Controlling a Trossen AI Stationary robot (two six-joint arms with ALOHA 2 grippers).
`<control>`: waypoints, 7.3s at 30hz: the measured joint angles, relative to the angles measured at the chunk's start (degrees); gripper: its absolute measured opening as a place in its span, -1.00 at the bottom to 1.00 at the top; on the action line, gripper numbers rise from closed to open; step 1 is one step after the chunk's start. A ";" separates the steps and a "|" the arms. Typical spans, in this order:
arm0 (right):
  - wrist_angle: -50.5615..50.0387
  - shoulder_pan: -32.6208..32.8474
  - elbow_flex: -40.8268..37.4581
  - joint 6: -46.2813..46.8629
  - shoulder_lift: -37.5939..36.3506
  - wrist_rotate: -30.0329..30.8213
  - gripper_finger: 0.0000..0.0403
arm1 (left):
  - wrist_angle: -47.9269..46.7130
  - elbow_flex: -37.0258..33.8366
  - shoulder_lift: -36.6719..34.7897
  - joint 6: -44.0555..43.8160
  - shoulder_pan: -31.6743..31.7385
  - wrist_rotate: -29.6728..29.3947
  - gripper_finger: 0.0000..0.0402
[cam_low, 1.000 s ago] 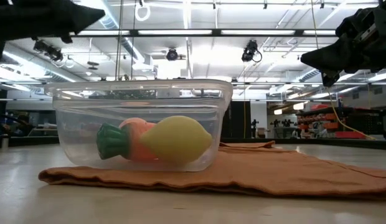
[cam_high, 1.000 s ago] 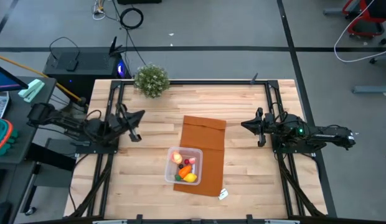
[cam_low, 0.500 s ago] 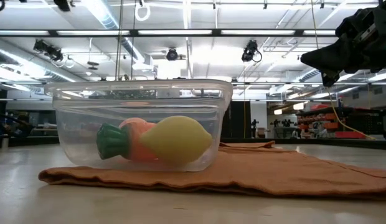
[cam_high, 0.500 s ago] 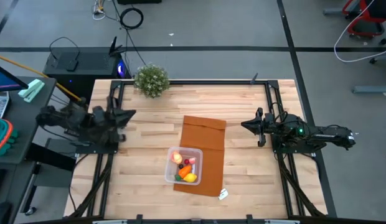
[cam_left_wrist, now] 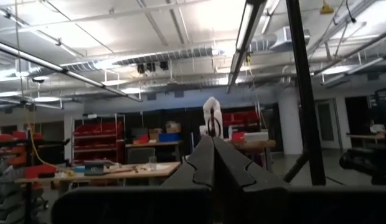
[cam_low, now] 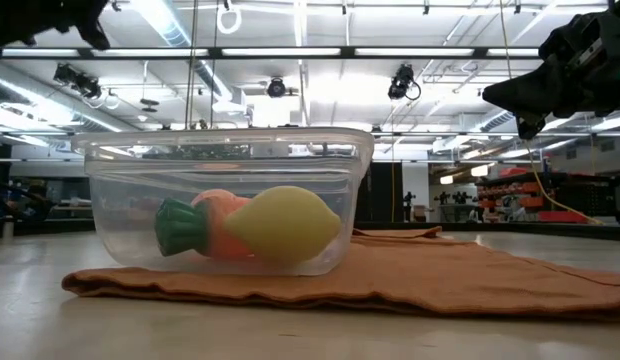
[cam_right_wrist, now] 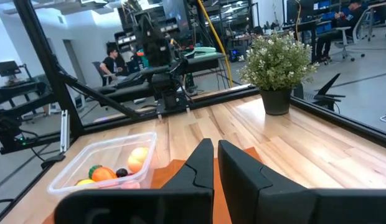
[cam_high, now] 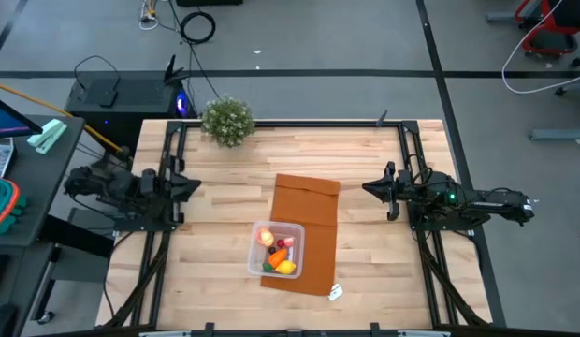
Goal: Pick and placing Produce into tupperware
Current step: Return to Home Position
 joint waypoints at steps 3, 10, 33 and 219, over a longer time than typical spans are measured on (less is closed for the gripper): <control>0.02 0.00 0.01 0.02 0.00 0.01 -1.00 | 1.84 -3.04 -0.52 -0.66 0.01 -0.09 -0.96; 0.17 0.01 -0.01 0.13 0.00 0.64 -1.00 | 0.39 -5.02 -0.45 -3.74 3.58 1.32 -0.98; 0.15 0.01 -0.01 -0.26 0.00 0.93 -1.00 | -18.98 -5.10 -0.42 -12.46 20.59 14.22 -0.95; -0.33 1.84 0.97 -2.04 -0.35 -11.40 -1.00 | -24.76 -5.17 -0.47 -19.29 21.69 18.88 -0.83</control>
